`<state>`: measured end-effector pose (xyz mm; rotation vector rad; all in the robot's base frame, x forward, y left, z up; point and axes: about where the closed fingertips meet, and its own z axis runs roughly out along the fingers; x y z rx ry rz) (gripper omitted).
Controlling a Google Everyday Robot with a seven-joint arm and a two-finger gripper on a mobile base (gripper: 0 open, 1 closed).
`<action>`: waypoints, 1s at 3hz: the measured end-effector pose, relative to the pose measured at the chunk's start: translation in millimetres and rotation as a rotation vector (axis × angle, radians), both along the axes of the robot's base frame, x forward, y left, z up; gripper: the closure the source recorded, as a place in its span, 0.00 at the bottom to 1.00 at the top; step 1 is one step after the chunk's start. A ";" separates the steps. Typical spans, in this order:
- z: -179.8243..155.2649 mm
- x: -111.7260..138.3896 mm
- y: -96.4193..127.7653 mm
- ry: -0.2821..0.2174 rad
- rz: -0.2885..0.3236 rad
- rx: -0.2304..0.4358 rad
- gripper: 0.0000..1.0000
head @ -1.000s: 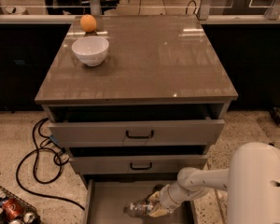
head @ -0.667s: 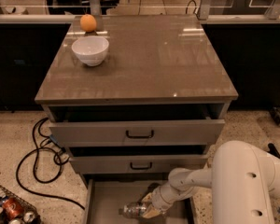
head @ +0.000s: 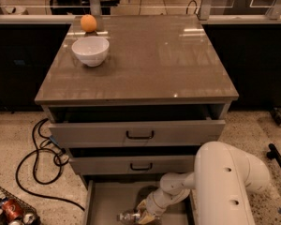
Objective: Place water bottle into bottom drawer
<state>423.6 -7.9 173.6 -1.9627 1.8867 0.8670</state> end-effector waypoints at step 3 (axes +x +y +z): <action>-19.9 -11.7 5.3 0.015 0.012 -0.004 0.61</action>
Offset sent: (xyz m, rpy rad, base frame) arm -0.0069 0.0031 -0.0167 -0.0062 0.0077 0.0084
